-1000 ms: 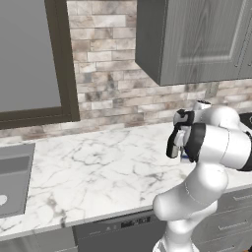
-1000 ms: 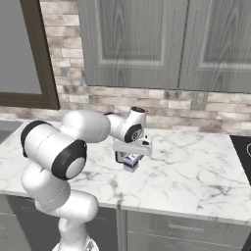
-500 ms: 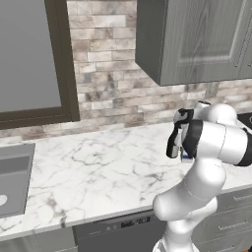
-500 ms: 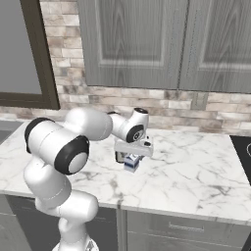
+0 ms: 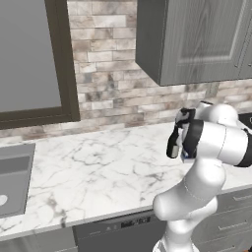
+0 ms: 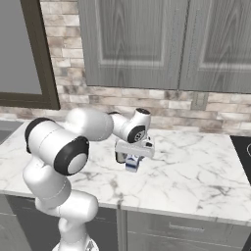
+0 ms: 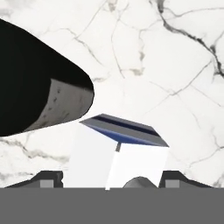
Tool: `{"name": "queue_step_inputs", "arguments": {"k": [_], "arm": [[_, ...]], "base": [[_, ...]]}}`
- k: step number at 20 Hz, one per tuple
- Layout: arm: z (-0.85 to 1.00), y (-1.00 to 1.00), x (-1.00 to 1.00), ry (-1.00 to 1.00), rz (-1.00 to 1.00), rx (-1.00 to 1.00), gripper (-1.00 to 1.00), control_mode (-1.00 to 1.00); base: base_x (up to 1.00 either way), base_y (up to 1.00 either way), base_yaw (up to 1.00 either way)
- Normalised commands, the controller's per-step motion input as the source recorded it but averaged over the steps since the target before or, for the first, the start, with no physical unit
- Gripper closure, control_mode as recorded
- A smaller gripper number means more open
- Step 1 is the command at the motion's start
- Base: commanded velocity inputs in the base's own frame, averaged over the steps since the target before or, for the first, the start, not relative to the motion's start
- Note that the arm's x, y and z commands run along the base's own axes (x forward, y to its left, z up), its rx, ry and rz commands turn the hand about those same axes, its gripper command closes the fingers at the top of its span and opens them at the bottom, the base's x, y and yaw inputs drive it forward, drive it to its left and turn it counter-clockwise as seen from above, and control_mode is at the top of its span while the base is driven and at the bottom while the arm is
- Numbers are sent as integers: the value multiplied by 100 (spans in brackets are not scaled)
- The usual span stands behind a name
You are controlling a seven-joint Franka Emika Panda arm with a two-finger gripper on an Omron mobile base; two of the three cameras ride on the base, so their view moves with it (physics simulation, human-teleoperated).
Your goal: Move the drinks to the dining counter.
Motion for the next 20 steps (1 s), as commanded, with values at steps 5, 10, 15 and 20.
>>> {"name": "queue_step_inputs", "arguments": {"k": [5, 10, 15, 20], "arm": [[0, -3, -40, -8, 0, 0, 100, -100], [15, -44, -70, -36, 0, 2, 100, -100], [39, -60, -53, -25, 0, 3, 100, -100], [81, -42, -75, -13, 1, 12, 100, -100]], "base": [[0, 0, 0], [0, 0, 0], [0, 0, 0], [0, 0, 0]]}}
